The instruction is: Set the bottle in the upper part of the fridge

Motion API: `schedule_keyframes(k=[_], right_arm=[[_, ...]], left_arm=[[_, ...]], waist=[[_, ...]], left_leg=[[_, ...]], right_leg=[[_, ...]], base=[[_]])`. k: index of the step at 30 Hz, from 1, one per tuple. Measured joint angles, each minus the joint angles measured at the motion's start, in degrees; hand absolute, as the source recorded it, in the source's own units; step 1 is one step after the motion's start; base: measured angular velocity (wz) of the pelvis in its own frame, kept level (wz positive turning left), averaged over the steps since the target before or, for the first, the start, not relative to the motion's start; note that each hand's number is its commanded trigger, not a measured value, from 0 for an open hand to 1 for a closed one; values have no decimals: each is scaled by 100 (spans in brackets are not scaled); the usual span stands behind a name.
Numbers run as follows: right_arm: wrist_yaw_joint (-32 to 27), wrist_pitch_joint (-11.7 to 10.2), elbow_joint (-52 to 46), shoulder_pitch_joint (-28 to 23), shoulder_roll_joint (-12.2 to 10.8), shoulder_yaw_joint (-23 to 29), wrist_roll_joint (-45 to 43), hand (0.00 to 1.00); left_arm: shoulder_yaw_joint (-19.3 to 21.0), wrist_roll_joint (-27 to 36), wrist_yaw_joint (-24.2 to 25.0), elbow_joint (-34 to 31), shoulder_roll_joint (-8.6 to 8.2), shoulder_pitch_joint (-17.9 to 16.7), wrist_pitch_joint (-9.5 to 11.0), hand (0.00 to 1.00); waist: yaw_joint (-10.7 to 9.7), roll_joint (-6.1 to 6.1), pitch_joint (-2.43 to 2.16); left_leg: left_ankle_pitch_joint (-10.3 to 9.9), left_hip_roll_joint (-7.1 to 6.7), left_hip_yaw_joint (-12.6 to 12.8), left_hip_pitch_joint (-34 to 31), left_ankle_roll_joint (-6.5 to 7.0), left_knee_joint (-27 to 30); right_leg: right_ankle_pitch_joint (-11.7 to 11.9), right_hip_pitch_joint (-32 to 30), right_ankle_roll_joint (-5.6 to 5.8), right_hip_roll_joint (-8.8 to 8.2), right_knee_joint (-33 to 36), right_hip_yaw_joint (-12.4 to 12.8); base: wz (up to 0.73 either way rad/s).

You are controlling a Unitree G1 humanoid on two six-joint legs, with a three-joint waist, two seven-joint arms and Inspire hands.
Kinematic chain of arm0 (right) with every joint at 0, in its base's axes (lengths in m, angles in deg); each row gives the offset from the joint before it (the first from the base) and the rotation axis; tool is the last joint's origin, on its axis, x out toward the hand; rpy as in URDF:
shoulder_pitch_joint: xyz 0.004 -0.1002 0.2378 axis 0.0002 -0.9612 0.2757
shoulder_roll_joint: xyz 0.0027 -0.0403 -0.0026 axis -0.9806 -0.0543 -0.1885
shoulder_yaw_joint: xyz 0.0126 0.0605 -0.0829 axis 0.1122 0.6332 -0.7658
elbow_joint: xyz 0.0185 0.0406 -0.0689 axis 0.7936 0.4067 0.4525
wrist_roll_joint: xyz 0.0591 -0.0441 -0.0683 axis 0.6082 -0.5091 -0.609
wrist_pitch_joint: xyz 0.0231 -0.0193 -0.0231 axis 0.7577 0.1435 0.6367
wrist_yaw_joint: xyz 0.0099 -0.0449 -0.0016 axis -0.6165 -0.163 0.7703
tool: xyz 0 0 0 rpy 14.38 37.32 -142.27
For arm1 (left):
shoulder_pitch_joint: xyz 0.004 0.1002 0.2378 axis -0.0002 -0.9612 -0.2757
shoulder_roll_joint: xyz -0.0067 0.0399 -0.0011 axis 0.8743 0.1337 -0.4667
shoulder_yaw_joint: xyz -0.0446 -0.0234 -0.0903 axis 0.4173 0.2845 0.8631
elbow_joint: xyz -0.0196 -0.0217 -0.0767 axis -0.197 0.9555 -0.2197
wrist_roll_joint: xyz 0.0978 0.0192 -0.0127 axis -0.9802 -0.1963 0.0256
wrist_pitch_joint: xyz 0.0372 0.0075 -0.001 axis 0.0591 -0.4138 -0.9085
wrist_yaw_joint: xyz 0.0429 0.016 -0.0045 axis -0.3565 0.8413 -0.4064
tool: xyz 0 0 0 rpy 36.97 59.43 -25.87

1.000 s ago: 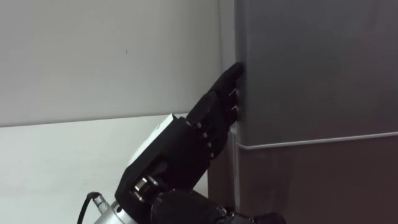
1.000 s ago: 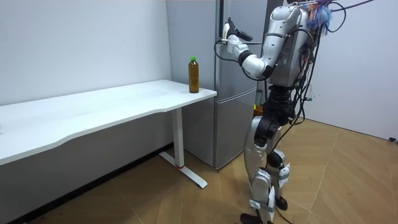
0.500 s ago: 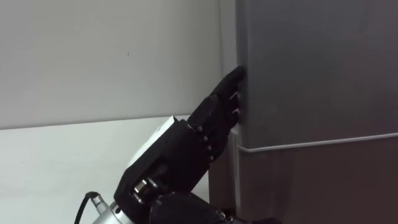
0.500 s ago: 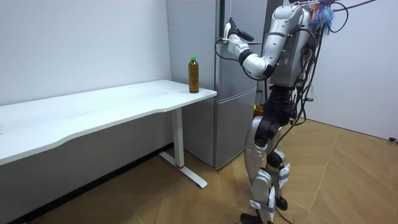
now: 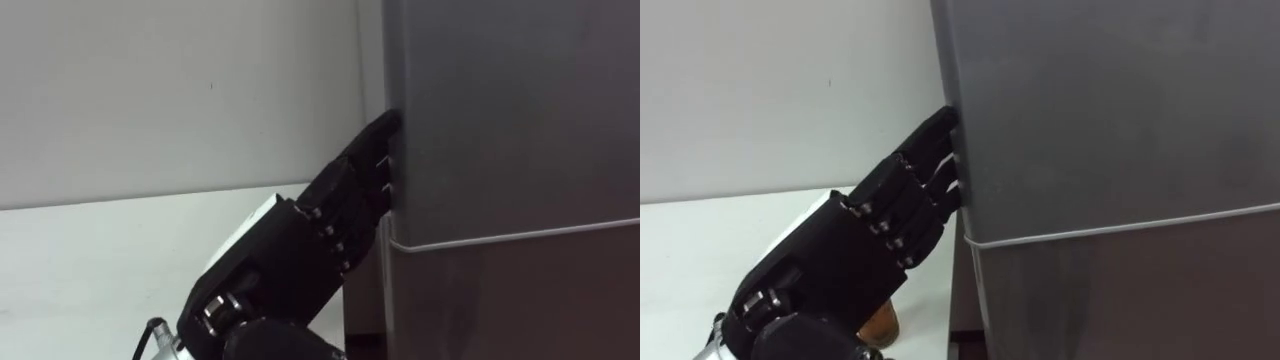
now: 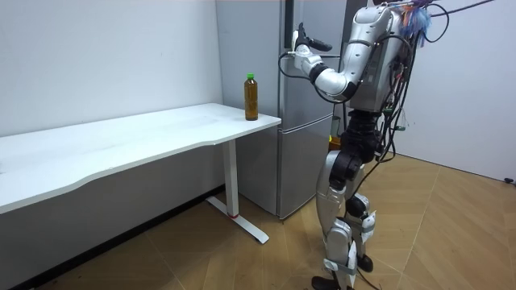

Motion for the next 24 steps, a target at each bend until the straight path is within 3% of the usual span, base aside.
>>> schedule_keyframes(k=[4,14,24], right_arm=[[60,62,-7,16,22,2,5,0],[123,160,-19,39,54,2,1,0],[130,161,-98,3,79,54,-228,0]], left_arm=[[2,275,165,2,143,-28,-14,0],[32,385,450,-23,162,-80,-36,0],[230,609,503,-126,226,-78,-312,0]], waist=[[5,1,-2],[19,16,-12],[61,84,-71]], left_leg=[[2,-9,0,-49,3,16],[2,-2,-15,-105,6,30],[3,-17,-1,-94,7,48]], right_leg=[[0,12,0,-8,5,-57],[0,-7,0,-12,6,-79],[0,-46,0,-11,11,-66]], base=[[2],[0],[0]])
